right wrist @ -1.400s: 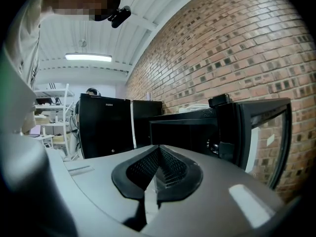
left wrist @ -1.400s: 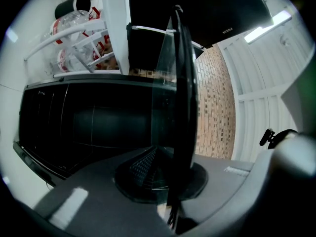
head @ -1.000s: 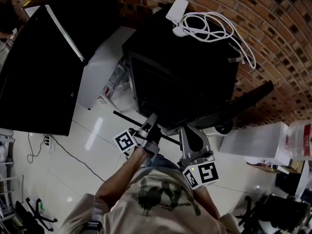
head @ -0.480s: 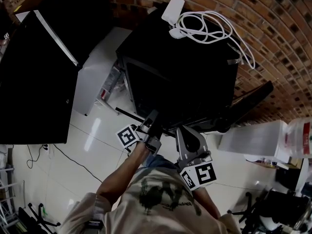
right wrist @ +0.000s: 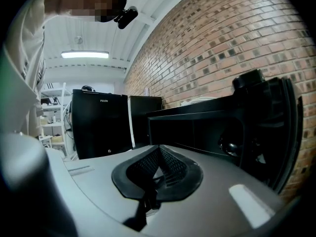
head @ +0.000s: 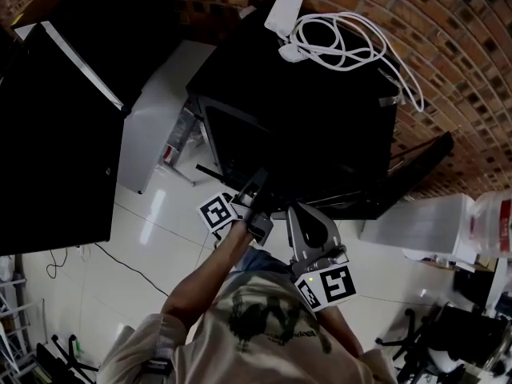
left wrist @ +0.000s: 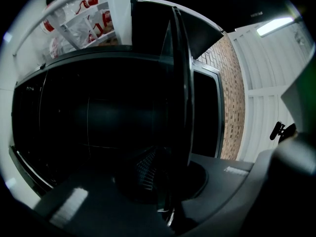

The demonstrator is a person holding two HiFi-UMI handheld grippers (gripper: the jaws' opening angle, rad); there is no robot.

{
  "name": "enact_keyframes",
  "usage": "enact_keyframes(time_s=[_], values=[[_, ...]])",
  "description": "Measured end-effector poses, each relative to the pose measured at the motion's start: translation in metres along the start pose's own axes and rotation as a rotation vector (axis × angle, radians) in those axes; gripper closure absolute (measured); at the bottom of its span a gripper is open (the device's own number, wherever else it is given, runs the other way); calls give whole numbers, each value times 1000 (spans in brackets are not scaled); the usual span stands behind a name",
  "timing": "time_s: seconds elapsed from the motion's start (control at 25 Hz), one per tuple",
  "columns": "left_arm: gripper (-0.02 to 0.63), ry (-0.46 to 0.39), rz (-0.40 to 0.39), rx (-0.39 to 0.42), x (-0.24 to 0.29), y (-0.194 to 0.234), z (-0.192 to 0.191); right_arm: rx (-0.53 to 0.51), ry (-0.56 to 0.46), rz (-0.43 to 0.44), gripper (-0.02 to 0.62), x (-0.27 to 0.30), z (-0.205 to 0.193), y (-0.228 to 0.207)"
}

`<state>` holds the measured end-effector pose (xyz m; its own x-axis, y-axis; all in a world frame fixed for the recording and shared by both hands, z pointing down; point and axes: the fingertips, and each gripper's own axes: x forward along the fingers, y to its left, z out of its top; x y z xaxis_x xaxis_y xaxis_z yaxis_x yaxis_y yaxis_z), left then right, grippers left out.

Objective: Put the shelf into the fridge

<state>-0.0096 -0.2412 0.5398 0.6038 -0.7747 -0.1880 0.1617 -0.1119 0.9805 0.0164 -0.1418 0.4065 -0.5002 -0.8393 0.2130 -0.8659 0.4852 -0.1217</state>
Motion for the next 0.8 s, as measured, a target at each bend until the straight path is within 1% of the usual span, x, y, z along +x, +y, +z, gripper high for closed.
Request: enact_keyframes(time_s=[0.4,0.6,0.8], values=[[594,4,2,17,32,5,6,10,-3,13,595,16,2,-4],[592,-5,-21,29,51,3,10,2,-3,25,595,23,5,-4],[592,-5,-27,29,70,3,13,-9,-6,28,595,28,9,-8]])
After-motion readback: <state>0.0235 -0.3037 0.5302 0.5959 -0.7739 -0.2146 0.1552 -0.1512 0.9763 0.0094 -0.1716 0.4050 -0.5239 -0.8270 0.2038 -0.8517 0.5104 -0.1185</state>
